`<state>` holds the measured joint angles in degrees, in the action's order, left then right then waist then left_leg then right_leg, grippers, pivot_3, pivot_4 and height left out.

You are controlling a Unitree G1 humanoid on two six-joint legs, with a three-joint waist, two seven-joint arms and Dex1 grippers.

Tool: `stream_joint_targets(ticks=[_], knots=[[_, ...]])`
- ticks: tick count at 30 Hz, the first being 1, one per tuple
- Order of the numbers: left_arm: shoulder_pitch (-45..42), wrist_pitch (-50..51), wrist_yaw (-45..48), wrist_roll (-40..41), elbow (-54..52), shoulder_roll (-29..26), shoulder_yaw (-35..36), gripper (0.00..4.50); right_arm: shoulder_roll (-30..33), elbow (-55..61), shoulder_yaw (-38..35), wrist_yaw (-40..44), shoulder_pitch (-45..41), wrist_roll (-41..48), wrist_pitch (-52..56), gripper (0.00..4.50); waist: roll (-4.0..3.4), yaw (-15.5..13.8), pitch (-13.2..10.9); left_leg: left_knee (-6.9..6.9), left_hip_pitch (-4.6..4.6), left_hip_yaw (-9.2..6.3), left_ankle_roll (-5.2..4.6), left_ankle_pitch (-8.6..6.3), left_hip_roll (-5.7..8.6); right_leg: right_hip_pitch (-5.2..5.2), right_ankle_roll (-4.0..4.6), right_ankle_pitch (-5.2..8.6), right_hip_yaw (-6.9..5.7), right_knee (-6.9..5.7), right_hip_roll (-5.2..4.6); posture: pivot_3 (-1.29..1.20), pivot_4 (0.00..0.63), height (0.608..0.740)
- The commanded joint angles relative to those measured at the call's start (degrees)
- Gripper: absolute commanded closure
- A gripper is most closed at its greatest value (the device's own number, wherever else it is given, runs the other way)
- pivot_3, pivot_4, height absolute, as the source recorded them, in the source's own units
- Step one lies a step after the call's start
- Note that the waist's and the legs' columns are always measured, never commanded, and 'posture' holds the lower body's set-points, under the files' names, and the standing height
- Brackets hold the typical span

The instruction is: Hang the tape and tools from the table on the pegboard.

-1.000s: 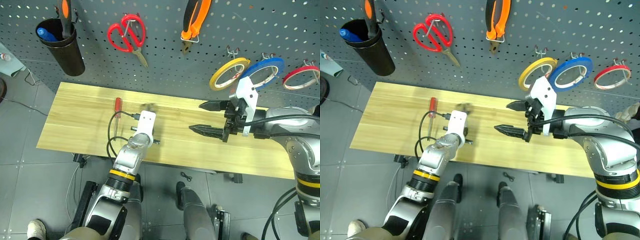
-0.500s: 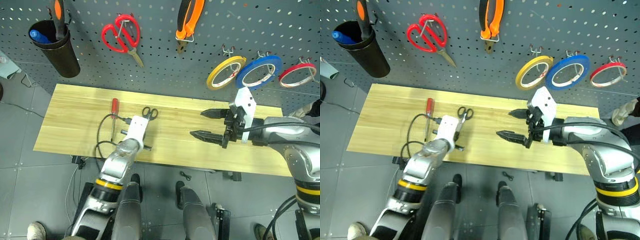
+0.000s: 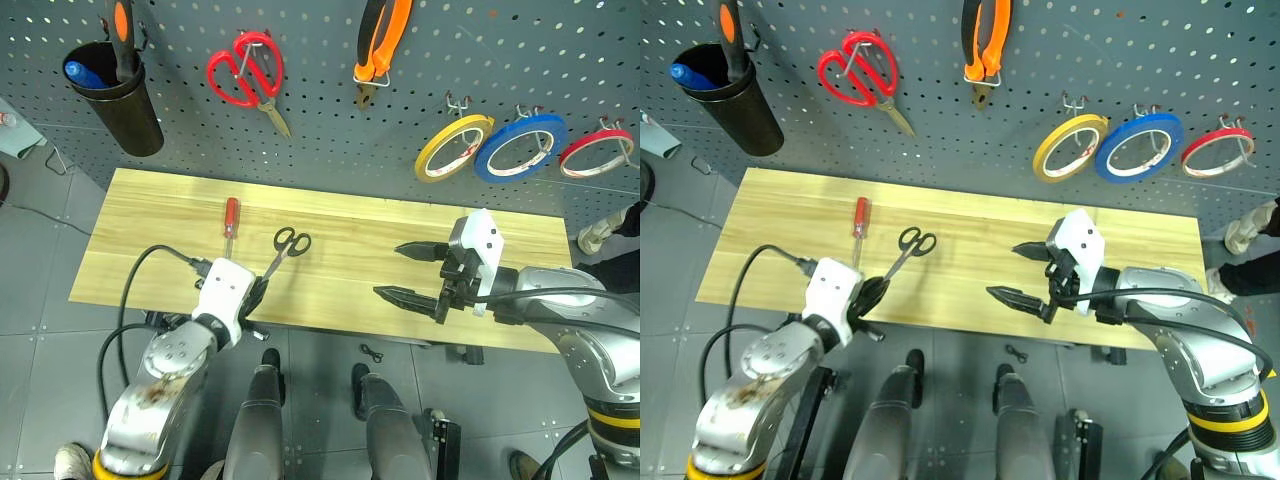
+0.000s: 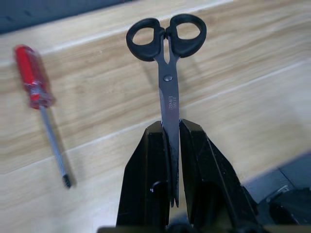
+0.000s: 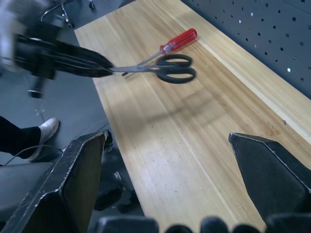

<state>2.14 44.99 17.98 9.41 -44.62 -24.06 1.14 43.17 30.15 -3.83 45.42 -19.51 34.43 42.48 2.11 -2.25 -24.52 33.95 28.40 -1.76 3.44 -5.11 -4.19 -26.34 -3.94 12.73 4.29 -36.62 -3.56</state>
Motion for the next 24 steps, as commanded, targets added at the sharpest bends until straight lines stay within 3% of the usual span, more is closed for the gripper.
stream_joint_targets(ticks=[1, 14, 24], knots=[[3.8, -5.2, 0.7, 1.2, -8.0, 0.3, 2.8, 4.47, -0.8, 1.3, -1.8, -0.9, -1.4, 0.2, -2.5, 0.00, 0.01, -0.1, 0.4, 0.00, 0.01, 0.00, 0.01, 0.00, 0.00, 0.00, 0.06, 0.02, 0.00, 0.04, 0.00, 0.13, 0.360, 0.740], [-1.1, -17.9, -0.3, -1.6, -13.3, -1.5, 10.8, 4.47, -3.8, -0.7, -2.6, -1.7, -10.1, 3.5, -2.9, 0.00, 0.04, -1.1, 2.8, 0.00, 0.20, 0.00, -0.36, 0.23, 0.00, 0.09, -0.11, -0.36, -0.08, 0.57, 0.01, 0.19, 0.299, 0.740], [-8.0, -17.9, -2.3, -4.5, -13.9, -2.8, 10.8, 4.47, -7.7, -2.7, -3.2, -3.4, -17.8, 6.1, -2.5, 0.00, 0.12, -1.8, 4.1, 0.06, 0.18, 0.00, -0.38, 0.25, 0.00, 0.13, 0.10, -0.52, -0.09, 0.52, 0.01, 0.21, 0.291, 0.740]])
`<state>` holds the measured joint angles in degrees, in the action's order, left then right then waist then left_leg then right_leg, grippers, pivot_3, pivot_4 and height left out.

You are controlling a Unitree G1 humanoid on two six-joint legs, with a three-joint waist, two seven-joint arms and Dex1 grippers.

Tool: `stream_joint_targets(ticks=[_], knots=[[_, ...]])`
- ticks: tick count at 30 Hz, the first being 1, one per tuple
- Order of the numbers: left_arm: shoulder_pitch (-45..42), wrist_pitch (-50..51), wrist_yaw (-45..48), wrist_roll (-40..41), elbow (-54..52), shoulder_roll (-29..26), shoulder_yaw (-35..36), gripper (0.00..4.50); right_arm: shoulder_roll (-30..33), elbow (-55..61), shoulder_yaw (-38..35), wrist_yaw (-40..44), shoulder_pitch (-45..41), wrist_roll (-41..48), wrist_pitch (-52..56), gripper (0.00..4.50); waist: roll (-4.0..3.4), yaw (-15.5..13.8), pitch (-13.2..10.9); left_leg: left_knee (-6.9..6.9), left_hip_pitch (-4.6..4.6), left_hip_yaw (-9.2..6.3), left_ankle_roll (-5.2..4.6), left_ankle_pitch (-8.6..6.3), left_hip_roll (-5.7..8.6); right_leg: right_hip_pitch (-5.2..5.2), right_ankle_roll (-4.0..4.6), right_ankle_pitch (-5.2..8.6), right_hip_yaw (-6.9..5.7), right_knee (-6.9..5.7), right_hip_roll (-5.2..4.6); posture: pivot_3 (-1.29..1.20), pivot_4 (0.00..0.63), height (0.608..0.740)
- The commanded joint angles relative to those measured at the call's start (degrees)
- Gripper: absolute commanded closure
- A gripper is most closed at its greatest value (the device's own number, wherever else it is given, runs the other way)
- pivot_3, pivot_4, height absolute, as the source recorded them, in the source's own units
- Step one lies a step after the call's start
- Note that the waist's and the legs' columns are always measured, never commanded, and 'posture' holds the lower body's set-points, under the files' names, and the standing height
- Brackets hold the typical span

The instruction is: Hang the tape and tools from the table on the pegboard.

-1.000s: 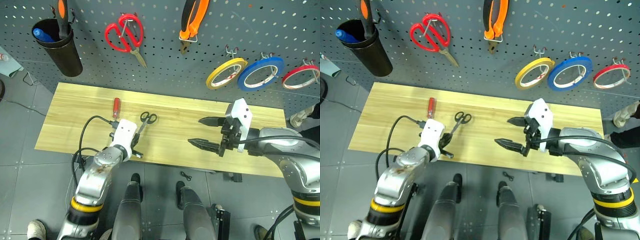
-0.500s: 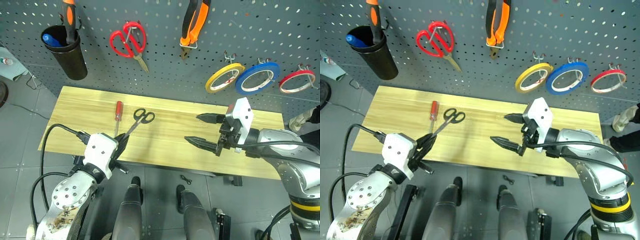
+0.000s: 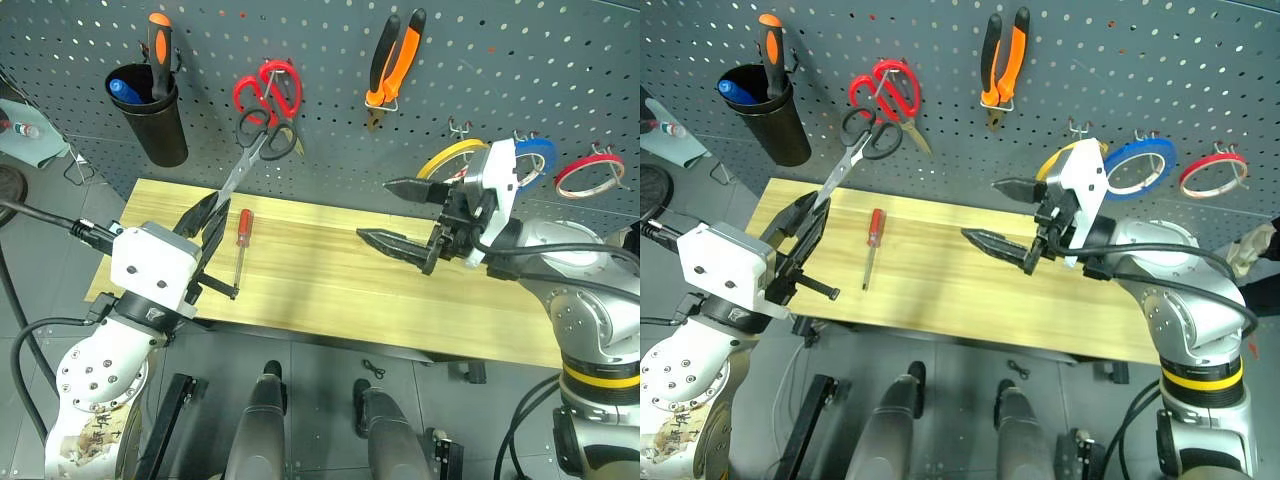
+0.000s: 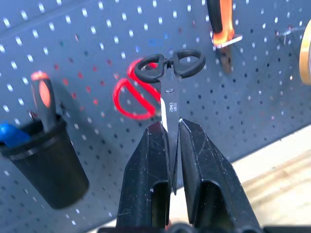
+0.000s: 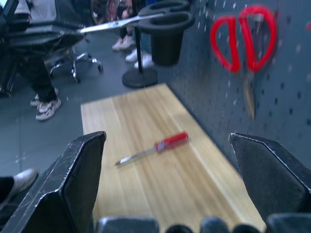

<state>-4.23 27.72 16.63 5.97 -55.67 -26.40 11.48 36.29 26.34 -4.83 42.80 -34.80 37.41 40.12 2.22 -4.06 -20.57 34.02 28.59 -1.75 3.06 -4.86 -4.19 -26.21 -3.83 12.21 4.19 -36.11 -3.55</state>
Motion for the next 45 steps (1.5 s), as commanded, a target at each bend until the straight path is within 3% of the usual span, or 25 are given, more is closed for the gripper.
stream_joint_targets(ticks=[1, 16, 31, 45], knots=[[-2.3, -0.5, -1.2, -1.1, -2.4, -0.5, 0.4, 4.47, -1.3, 1.0, -2.5, -1.4, -3.8, 3.9, 0.5, 0.00, 0.02, 0.0, 0.2, 0.01, -0.01, 0.00, 0.00, 0.00, 0.00, 0.00, 0.02, -0.01, 0.00, -0.02, 0.00, 0.21, 0.291, 0.740], [-8.9, -6.4, -3.9, -6.0, 9.4, 2.4, -5.1, 4.47, -4.8, -2.7, -1.3, -6.1, -14.0, 6.0, 2.0, 0.00, 0.04, 0.0, 0.8, 0.17, -0.05, -0.01, -0.05, 0.03, 0.00, 0.06, 0.13, -0.09, -0.01, -0.20, 0.01, 0.18, 0.280, 0.740], [-10.6, -9.6, -3.4, -7.3, 17.9, 5.5, -9.2, 4.47, -3.7, -2.0, -1.1, -8.7, -14.5, 5.7, 3.7, 0.00, 0.03, 0.3, 0.9, 0.41, -0.16, -0.01, -0.07, 0.04, 0.00, 0.05, 0.15, -0.10, 0.01, -0.71, 0.01, 0.14, 0.285, 0.740], [-12.6, -7.1, -4.6, -8.2, 21.8, 5.9, -8.7, 4.47, -3.2, -1.6, -1.2, -9.6, -14.2, 5.9, 4.2, 0.00, 0.03, 0.6, 0.9, 0.65, -0.16, -0.02, -0.07, 0.05, 0.00, 0.07, 0.15, -0.10, 0.01, -0.90, 0.02, 0.13, 0.289, 0.740]])
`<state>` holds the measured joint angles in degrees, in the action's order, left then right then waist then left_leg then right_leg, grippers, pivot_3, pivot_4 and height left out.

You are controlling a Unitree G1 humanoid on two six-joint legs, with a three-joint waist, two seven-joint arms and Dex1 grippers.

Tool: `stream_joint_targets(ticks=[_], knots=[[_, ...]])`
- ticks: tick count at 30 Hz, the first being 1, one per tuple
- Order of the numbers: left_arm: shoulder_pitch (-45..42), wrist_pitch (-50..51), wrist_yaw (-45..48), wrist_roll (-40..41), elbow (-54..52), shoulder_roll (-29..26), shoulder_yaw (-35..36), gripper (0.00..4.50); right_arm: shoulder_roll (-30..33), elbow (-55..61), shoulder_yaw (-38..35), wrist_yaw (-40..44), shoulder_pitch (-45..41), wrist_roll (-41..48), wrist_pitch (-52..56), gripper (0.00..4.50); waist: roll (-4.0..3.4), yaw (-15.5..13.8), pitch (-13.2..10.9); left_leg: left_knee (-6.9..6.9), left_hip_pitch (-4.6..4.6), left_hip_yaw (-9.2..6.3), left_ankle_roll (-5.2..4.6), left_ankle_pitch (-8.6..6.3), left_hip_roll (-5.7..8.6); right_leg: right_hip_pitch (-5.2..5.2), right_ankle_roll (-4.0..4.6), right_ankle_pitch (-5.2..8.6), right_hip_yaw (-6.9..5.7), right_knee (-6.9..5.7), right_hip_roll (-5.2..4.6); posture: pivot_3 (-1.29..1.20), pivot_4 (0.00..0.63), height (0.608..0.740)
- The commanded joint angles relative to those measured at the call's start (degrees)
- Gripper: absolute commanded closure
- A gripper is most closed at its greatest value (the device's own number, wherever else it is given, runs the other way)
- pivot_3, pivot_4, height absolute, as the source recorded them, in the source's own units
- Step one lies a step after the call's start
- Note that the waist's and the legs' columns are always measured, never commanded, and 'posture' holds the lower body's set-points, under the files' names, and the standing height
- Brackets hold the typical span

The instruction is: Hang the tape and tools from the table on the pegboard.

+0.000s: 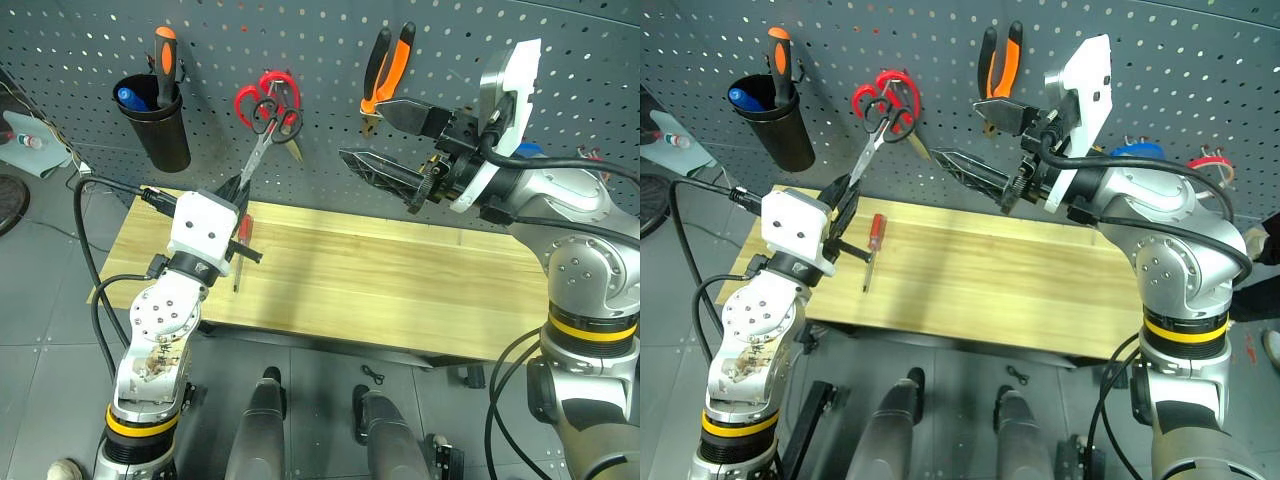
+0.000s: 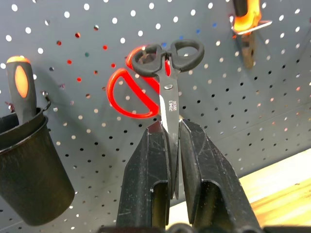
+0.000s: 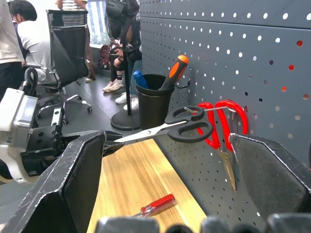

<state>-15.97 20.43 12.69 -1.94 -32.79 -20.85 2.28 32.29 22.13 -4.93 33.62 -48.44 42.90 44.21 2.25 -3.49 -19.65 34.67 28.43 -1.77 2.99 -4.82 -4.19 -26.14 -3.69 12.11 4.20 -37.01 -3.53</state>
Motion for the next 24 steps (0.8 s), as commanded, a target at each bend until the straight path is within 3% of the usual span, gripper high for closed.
stream_joint_targets(ticks=[1, 10, 11, 18, 24], knots=[[-0.9, 0.3, -0.7, -0.5, -1.0, 0.4, 0.6, 4.47, 0.8, 2.7, -1.1, -0.5, -0.5, 0.4, 0.1, 0.00, 0.00, 0.0, 0.0, 0.00, 0.00, 0.00, 0.00, 0.00, 0.00, 0.00, 0.00, 0.00, 0.00, -0.01, 0.00, 0.13, 0.289, 0.740], [-0.4, 0.1, -0.2, -0.4, -0.3, -0.2, 1.2, 0.28, 1.3, 2.7, -0.9, -0.1, 0.1, 0.1, -0.1, 0.00, 0.00, 0.1, 0.0, 0.03, 0.00, -0.01, 0.00, 0.00, 0.00, 0.00, 0.00, 0.00, 0.00, -0.03, 0.00, 0.13, 0.286, 0.740], [-0.1, 0.3, -0.2, -0.5, -0.4, -0.2, 1.4, 0.04, 1.4, 2.8, -0.9, 0.0, 0.2, 0.2, -0.1, 0.00, 0.00, 0.1, 0.0, 0.03, 0.00, 0.00, 0.00, 0.00, 0.00, 0.00, 0.00, 0.00, 0.00, -0.03, 0.00, 0.13, 0.286, 0.740], [8.3, 6.6, -0.5, 0.9, -0.5, 0.9, 3.8, 0.04, 4.3, 5.2, 2.4, 3.1, 4.3, -0.4, 1.4, 0.00, -0.01, 0.3, 0.0, 0.03, -0.01, 0.00, 0.00, 0.00, 0.00, 0.01, 0.00, 0.00, 0.01, -0.03, 0.00, 0.13, 0.299, 0.740], [7.2, 16.9, 0.1, 3.1, 10.6, 0.3, 7.2, 0.04, 4.0, 5.6, 9.7, 4.9, 6.2, -2.8, 2.1, 0.00, -0.01, 0.9, 0.0, 0.06, -0.05, 0.00, -0.10, 0.06, -0.02, 0.01, 0.01, 0.01, 0.00, -0.07, 0.02, 0.14, 0.327, 0.740]])
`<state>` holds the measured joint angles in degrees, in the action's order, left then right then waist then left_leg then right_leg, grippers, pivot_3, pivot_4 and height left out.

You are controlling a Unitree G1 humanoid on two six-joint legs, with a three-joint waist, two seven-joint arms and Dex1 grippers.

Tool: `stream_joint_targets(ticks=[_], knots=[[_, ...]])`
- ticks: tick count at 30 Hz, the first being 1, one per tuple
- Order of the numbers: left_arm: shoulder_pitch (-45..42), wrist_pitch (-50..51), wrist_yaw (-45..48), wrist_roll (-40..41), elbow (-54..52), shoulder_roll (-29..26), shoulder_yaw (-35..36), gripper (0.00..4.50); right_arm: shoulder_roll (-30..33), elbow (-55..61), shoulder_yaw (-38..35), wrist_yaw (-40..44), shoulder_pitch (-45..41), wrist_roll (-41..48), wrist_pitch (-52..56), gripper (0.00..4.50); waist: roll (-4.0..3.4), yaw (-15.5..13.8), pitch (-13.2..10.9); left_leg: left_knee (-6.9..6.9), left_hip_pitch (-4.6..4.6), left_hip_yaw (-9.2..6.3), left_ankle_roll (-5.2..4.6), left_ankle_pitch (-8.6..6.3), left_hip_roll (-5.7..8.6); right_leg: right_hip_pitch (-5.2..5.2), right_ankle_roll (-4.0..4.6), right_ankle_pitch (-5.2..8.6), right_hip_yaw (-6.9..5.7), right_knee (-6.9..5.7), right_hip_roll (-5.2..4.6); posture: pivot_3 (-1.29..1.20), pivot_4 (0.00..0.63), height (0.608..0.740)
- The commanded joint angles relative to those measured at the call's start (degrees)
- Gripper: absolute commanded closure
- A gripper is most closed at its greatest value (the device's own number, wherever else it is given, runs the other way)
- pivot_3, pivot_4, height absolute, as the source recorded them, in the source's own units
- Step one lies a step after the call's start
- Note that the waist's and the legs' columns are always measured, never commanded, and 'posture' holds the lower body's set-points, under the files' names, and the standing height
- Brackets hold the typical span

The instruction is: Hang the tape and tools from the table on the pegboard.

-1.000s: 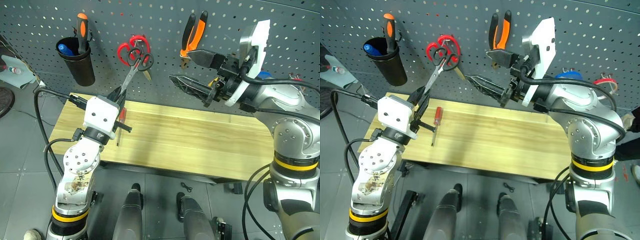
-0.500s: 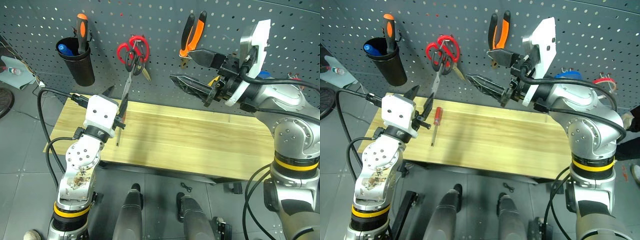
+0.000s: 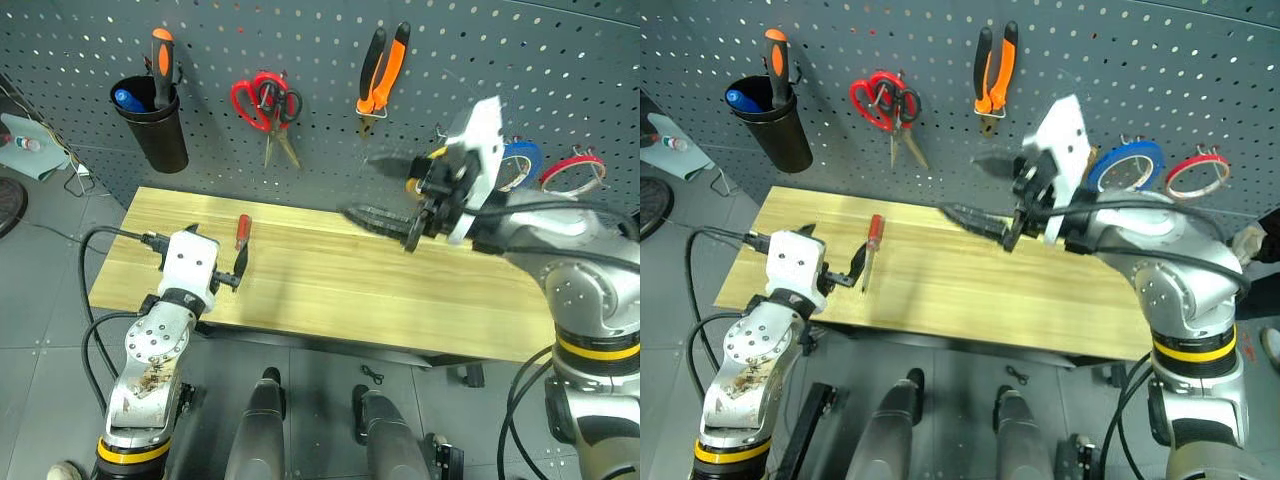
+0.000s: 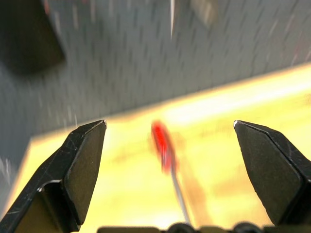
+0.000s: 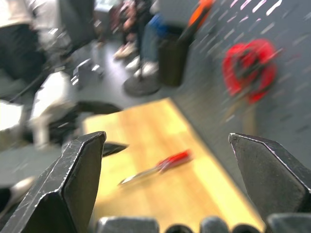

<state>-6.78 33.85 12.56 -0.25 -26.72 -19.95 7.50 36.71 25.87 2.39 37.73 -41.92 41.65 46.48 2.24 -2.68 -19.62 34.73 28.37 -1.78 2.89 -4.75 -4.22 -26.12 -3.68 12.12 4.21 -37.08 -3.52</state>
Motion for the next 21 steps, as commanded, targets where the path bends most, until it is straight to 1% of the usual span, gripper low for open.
stream_joint_targets(ticks=[1, 3, 5, 8, 11, 13, 17, 18, 21], knots=[[-3.3, 4.4, 0.6, 1.8, 7.0, -1.0, 2.3, 0.04, -1.4, 1.4, 3.3, 0.5, -0.6, -1.9, -0.2, 0.00, 0.00, 0.1, 0.0, 0.00, -0.07, 0.00, -0.01, 0.01, 0.00, 0.04, -0.02, 0.00, 0.00, 0.00, 0.00, 0.14, 0.332, 0.740], [-6.9, 5.8, 1.7, 2.4, 11.7, -1.8, 2.2, 0.04, -3.5, 0.0, 4.4, 0.0, -1.6, -2.2, 0.1, 0.00, 0.00, 0.3, 0.0, 0.00, -0.09, 0.00, -0.02, 0.01, -0.05, 0.04, -0.19, 0.09, -0.01, -0.01, 0.03, 0.14, 0.351, 0.740], [-11.7, 6.4, 2.5, 2.8, 17.0, -2.5, 1.5, 0.04, -4.7, -1.8, 5.8, 0.7, -2.6, -3.9, -0.7, 0.00, -0.02, 0.3, 0.0, 0.00, -0.08, 0.00, -0.03, 0.02, -0.09, 0.01, -0.20, 0.09, -0.02, -0.03, 0.06, 0.14, 0.377, 0.740], [-18.8, 5.1, 1.6, 1.8, 25.5, -2.9, 0.3, 0.04, -5.8, -5.1, 8.0, 2.2, -3.8, -7.4, -3.0, 0.00, -0.03, 0.1, -0.1, 0.01, -0.08, 0.00, -0.05, 0.03, -0.09, 0.02, -0.21, 0.09, -0.02, -0.02, 0.06, 0.14, 0.401, 0.740], [-24.3, 5.0, 0.0, 1.7, 32.7, -1.7, 0.1, 0.04, -6.7, -7.4, 8.5, 2.7, -4.9, -9.7, -4.1, 0.00, -0.06, 0.0, -0.3, 0.01, -0.06, 0.01, -0.06, 0.04, -0.08, 0.04, -0.15, 0.11, -0.01, -0.01, 0.06, 0.14, 0.431, 0.740], [-28.0, 3.6, -1.6, 0.9, 39.1, -0.7, -0.7, 0.04, -6.5, -7.8, 7.8, 3.3, -4.4, -10.2, -4.1, 0.00, -0.08, 0.0, -0.8, -0.03, -0.08, 0.00, -0.06, 0.04, -0.08, 0.04, -0.07, 0.14, -0.01, -0.05, 0.06, 0.12, 0.452, 0.740], [-30.8, 1.8, -2.2, 0.7, 44.7, 0.0, -1.5, 0.04, -5.6, -7.2, 6.5, 4.1, -3.9, -10.2, -2.9, 0.00, -0.08, 0.2, -2.1, -0.04, -0.04, -0.02, -0.07, 0.04, -0.08, 0.00, 0.00, 0.17, -0.02, -0.12, 0.07, 0.11, 0.473, 0.740], [-31.8, 0.8, -2.4, 0.8, 47.4, 0.4, -1.6, 0.04, -5.1, -7.0, 6.2, 4.2, -3.8, -10.1, -2.4, 0.00, -0.09, 0.3, -2.4, -0.03, -0.03, -0.02, -0.07, 0.04, -0.08, -0.01, 0.02, 0.15, -0.01, -0.14, 0.07, 0.10, 0.487, 0.740], [-36.3, -4.9, -2.9, 0.5, 57.6, 1.8, -2.2, 0.04, -3.4, -6.9, 5.3, 4.7, -3.5, -10.0, -1.7, 0.00, -0.16, 0.4, -3.4, -0.02, -0.02, -0.03, -0.07, 0.05, -0.08, -0.06, 0.02, 0.15, -0.02, -0.21, 0.07, 0.09, 0.498, 0.740]])
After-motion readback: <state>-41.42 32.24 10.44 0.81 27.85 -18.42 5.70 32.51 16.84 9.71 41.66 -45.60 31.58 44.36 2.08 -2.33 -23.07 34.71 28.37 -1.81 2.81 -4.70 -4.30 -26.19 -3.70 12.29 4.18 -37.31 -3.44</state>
